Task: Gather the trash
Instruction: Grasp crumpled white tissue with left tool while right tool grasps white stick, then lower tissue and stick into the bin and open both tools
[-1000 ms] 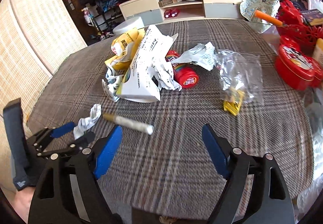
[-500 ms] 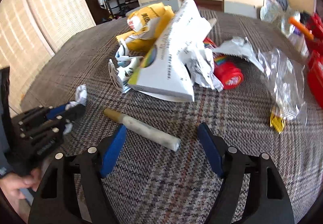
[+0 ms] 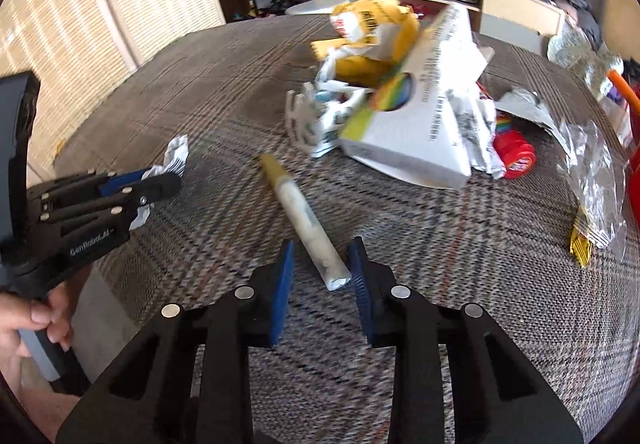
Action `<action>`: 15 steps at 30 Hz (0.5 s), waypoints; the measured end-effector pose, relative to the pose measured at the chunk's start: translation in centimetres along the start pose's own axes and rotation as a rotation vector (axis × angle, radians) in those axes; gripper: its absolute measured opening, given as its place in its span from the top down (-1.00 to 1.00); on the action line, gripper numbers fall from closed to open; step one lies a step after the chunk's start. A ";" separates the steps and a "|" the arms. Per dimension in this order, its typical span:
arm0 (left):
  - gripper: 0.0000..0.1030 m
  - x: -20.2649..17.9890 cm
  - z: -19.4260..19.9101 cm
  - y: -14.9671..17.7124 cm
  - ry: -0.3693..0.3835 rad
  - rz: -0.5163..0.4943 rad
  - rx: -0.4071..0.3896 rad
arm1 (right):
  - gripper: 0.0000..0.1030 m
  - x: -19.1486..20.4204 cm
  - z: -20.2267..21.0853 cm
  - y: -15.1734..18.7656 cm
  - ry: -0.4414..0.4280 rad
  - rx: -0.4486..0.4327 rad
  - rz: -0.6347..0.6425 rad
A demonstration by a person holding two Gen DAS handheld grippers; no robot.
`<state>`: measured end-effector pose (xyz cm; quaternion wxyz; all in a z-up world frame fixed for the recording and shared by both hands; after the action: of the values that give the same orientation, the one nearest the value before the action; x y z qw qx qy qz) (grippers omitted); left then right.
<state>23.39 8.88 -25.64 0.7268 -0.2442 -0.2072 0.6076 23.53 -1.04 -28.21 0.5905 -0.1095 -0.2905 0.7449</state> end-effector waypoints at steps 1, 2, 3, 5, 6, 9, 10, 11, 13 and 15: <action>0.64 0.0 0.0 0.0 0.000 0.000 0.001 | 0.50 0.3 0.0 0.1 0.025 -0.007 0.024; 0.64 0.0 0.1 0.1 -0.001 0.001 0.001 | 0.61 0.4 0.0 0.1 0.046 -0.014 0.038; 0.64 0.1 0.2 0.2 -0.001 0.000 0.002 | 0.68 0.5 0.0 0.2 0.054 -0.018 0.043; 0.64 -0.1 0.5 0.3 -0.001 -0.005 0.002 | 0.73 0.4 0.2 0.3 0.055 -0.010 0.031; 0.64 -0.2 0.8 0.4 0.000 -0.009 0.001 | 0.73 0.4 0.3 0.5 0.054 -0.004 0.033; 0.64 -1.3 1.9 0.9 0.014 -0.026 -0.002 | 0.73 0.0 1.5 1.9 0.042 0.015 0.009; 0.64 -1.7 2.3 1.1 0.022 -0.032 -0.002 | 0.73 -0.3 2.0 2.6 0.037 0.020 -0.004; 0.64 -2.2 2.8 1.4 0.031 -0.037 -0.002 | 0.73 -0.6 2.6 3.4 0.034 0.022 -0.020; 0.64 -3.5 4.0 1.8 0.048 -0.047 -0.010 | 0.73 -1.1 3.8 4.9 0.031 0.026 -0.043; 0.64 -5.1 5.3 2.4 0.065 -0.062 -0.022 | 0.73 -1.6 5.1 6.4 0.042 0.024 -0.058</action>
<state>17.44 4.70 -22.91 0.7490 -0.2651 -0.1978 0.5742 16.16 -4.95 -27.98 0.6191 -0.1094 -0.2721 0.7285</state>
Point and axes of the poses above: each gripper's, at about its wrist camera, not at the fingertips, and z roughly against the way its jaws point, x to its left, y to its underside, the point moved 7 cm from there along -z, roughly the way its jaws point, and after that the axes turned 5 degrees about -z, right-handed, at the moved point
